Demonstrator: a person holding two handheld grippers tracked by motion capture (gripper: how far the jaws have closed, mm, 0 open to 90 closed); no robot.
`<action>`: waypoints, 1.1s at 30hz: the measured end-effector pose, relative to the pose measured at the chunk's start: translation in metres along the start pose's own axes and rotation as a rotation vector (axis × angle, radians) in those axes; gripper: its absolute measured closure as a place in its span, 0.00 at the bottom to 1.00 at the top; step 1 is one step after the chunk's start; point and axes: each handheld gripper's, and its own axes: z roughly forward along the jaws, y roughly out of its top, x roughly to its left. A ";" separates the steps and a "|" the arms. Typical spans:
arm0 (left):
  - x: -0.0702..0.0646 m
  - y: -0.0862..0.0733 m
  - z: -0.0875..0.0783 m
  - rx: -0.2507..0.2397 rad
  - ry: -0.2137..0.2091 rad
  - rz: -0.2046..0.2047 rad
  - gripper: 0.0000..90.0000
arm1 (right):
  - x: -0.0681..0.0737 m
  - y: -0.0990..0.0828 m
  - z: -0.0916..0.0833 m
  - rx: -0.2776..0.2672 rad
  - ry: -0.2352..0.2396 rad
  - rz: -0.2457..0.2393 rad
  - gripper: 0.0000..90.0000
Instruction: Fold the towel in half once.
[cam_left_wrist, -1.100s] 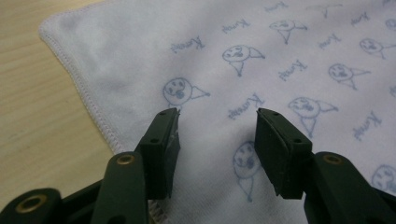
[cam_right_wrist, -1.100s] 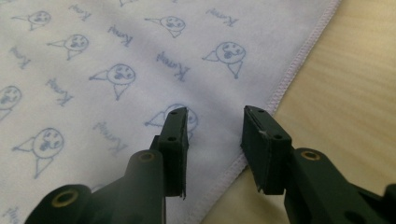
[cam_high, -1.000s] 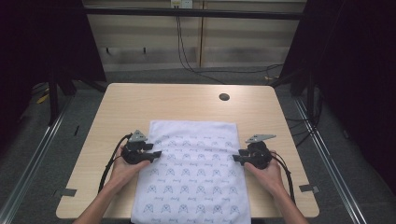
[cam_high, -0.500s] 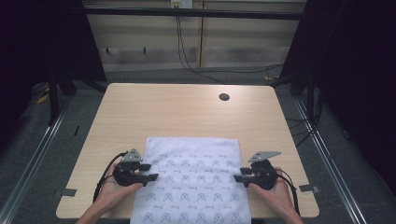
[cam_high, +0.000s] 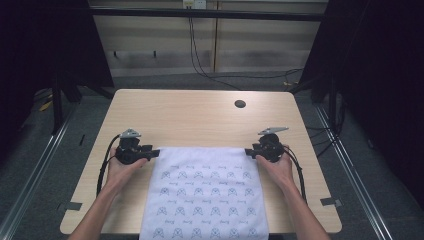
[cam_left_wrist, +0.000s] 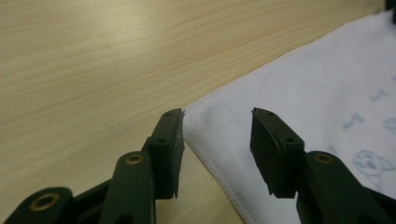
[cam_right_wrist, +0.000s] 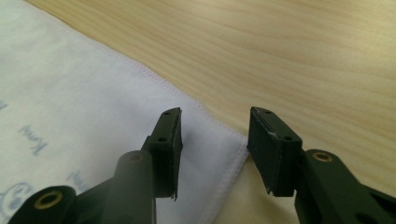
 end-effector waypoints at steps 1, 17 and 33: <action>0.002 0.001 0.004 0.025 -0.012 -0.002 0.59 | -0.001 0.001 0.002 -0.001 -0.001 -0.004 0.61; -0.015 -0.005 0.018 0.055 -0.037 0.084 0.86 | 0.009 -0.007 0.001 0.014 0.056 -0.032 0.91; -0.010 0.035 -0.029 -0.159 -0.122 0.011 0.98 | -0.002 0.029 -0.046 -0.140 0.186 0.053 0.94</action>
